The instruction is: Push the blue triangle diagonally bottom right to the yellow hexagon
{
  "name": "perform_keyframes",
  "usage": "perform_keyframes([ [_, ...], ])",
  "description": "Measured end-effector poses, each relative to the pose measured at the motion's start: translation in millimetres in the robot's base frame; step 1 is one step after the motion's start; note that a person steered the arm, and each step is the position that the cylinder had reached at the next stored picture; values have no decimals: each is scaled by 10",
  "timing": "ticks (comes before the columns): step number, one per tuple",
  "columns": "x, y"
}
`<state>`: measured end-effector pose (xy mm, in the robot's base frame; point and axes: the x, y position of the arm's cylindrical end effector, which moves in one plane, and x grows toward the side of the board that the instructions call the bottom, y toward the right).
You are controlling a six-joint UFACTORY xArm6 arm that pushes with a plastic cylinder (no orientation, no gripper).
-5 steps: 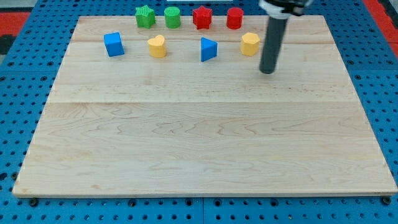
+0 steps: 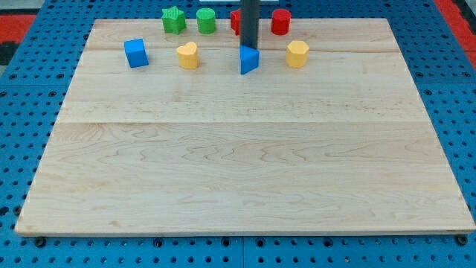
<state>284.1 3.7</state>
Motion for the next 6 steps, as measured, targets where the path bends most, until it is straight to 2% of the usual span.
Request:
perform_keyframes([
  [1,501,135],
  [2,571,76],
  [3,641,-330],
  [4,1010,146],
  [6,1087,1673],
])
